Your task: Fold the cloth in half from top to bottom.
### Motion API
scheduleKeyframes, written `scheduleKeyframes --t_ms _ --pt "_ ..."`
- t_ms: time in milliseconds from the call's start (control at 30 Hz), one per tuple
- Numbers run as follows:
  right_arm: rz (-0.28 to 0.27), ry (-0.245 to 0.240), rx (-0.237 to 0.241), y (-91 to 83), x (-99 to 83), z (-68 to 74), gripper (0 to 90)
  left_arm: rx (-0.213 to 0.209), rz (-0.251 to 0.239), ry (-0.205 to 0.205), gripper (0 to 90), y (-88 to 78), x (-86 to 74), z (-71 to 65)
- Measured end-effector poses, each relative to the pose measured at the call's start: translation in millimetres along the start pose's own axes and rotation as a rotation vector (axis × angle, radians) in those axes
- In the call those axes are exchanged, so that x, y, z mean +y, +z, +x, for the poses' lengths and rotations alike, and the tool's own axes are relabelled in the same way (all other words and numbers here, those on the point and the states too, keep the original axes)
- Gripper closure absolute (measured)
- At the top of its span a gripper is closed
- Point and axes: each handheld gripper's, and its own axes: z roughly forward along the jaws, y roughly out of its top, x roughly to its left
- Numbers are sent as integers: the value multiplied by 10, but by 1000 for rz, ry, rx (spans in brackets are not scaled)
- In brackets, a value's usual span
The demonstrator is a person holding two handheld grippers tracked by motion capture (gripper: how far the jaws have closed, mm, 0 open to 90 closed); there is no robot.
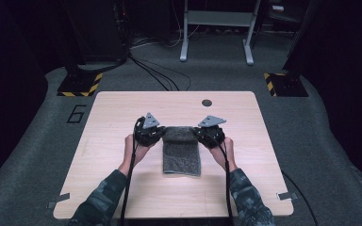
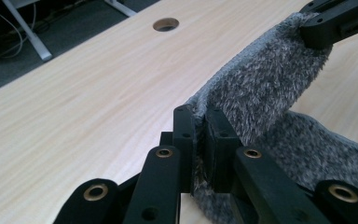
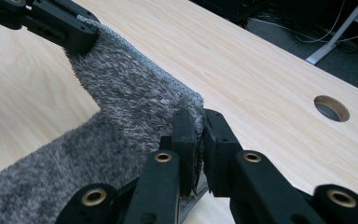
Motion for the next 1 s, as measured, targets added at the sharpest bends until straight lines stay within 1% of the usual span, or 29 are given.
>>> scheduleKeyframes --t_ms 133,200,233,300,400,467,500,533,567,633,667,700,733,800,833,867,900,933,967,1000 --pt "3 -5 12 -36 -73 38 837 -22 12 0 838 -25 -58 -61" --pt "1 -14 12 -44 -111 58 836 -23 17 2 837 -28 -85 -90" --pt "8 -11 16 -55 -129 72 836 -31 24 1 837 -32 -95 -98" --pt "13 -9 20 -69 -165 87 835 -29 21 1 835 -31 -119 -124" --pt "18 4 22 -80 -223 114 834 -44 38 5 832 -29 -148 -158" --pt "28 6 30 -88 -264 129 833 -48 43 1 831 -25 -169 -185" --pt "20 -6 32 -81 -277 128 833 -48 43 2 831 -22 -182 -198" --pt "26 1 32 -90 -298 143 833 -53 49 3 830 -24 -186 -200" --pt "24 -4 35 -89 -309 147 833 -53 48 4 830 -23 -196 -210" --pt "25 6 34 -92 -332 167 832 -58 52 -2 829 -20 -210 -226" --pt "33 10 35 -101 -345 175 832 -60 59 5 827 -24 -215 -226" --pt "26 5 36 -99 -356 178 831 -63 60 -1 826 -22 -224 -236" --pt "35 15 37 -111 -370 190 830 -66 61 2 825 -25 -229 -239" --pt "31 4 43 -114 -385 190 829 -73 66 -4 824 -28 -245 -260" --pt "37 14 43 -121 -394 202 829 -72 67 -1 823 -31 -252 -266" --pt "38 -2 45 -125 -400 200 828 -79 70 -5 822 -34 -263 -281" --pt "39 1 45 -127 -412 213 827 -73 66 -2 821 -32 -269 -289" --pt "48 -4 49 -133 -419 216 826 -81 73 -6 820 -36 -278 -300" --pt "48 4 48 -135 -430 229 825 -88 78 -4 818 -40 -288 -312" --pt "55 -7 53 -138 -447 232 824 -90 85 2 816 -42 -298 -319"
